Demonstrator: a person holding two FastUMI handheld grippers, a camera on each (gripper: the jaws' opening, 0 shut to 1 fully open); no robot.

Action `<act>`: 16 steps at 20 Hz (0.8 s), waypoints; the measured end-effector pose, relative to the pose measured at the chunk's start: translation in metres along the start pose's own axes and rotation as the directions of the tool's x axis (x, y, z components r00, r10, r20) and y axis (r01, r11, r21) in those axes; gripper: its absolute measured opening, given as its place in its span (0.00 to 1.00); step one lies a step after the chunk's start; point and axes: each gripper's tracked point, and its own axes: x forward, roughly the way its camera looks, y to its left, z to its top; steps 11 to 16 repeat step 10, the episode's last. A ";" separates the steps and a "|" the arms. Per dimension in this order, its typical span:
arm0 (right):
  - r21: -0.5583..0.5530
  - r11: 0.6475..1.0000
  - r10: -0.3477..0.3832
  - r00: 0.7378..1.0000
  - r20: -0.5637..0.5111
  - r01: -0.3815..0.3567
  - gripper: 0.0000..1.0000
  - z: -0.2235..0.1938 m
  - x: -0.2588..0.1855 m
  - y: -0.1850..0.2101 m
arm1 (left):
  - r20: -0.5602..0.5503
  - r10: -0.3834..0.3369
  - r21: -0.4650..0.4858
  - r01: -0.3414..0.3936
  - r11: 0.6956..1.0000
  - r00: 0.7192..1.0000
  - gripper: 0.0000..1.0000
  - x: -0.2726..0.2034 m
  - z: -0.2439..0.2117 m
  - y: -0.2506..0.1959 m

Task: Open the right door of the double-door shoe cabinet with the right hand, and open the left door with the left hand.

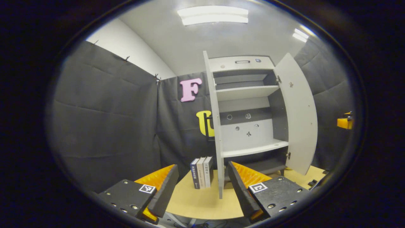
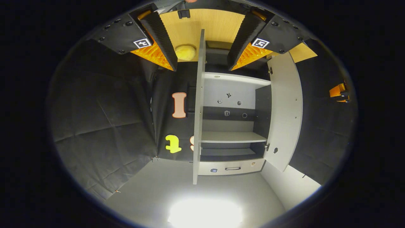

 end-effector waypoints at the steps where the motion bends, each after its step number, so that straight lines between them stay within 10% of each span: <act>1: 0.003 1.000 0.000 1.000 0.001 0.000 0.99 0.000 0.000 0.000 | 0.011 0.006 0.009 -0.006 1.000 1.000 0.91 0.000 0.003 0.001; 16: 0.006 1.000 0.012 1.000 0.019 -0.012 0.99 0.005 0.005 0.009 | 0.017 0.030 0.030 -0.030 0.999 0.999 0.91 0.002 0.004 0.008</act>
